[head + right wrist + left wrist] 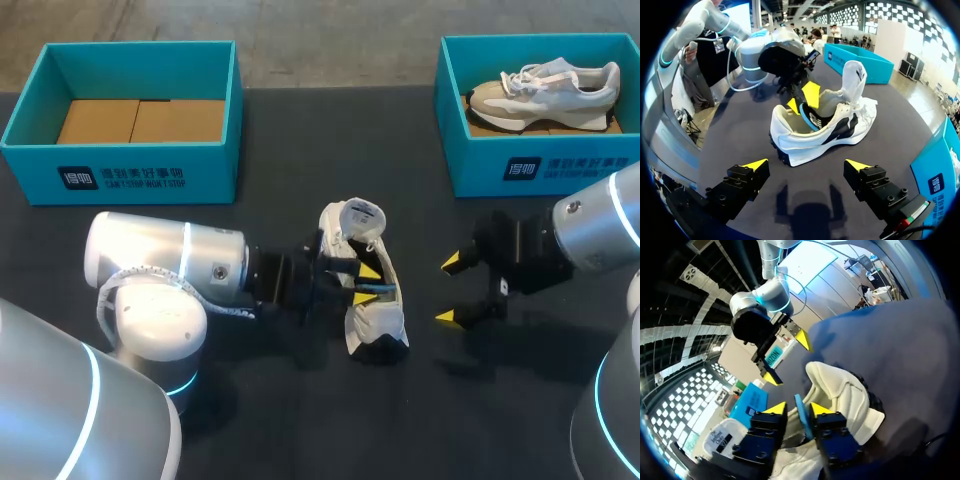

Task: Take the shoe out of the shoebox, open the shoe tongue, remove and reinsert the insole, then place the shoe into the shoebox

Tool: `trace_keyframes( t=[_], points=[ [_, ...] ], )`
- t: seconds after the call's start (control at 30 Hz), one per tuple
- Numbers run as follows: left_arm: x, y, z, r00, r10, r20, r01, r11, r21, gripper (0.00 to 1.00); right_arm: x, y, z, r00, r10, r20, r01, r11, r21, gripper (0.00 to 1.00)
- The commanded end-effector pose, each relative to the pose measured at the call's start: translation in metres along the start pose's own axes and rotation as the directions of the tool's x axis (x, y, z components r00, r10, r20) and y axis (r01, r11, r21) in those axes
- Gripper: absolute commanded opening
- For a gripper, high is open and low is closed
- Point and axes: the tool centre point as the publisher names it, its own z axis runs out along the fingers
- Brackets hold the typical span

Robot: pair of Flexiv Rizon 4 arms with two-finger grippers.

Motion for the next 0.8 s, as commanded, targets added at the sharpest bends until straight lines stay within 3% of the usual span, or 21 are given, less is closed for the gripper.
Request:
trace_keyframes(
  t=[0.03, 0.33, 0.6, 0.8],
  points=[
    [-0.002, -0.006, -0.005, 1.0, 0.006, 0.015, -0.006, 1.0, 0.004, 0.83, 0.001, 0.001, 0.001, 1.0, 0.0, 0.002, 0.0, 1.0, 0.003, 1.0],
    [-0.016, -0.014, -0.011, 1.0, 0.018, 0.017, -0.018, 0.999, 0.027, 0.84, 0.0, 0.003, 0.001, 1.0, -0.005, 0.003, 0.005, 1.0, 0.002, 1.0],
    [-0.024, -0.02, -0.017, 0.996, 0.056, -0.076, -0.052, 0.997, 0.059, 0.97, 0.001, 0.005, 0.0, 1.0, -0.005, 0.001, 0.005, 1.0, 0.008, 1.0],
    [-0.027, -0.023, -0.022, 0.985, 0.078, -0.154, -0.067, 0.995, 0.076, 1.0, 0.0, 0.008, -0.008, 1.0, -0.008, -0.009, 0.008, 1.0, 0.025, 1.0]
  ],
)
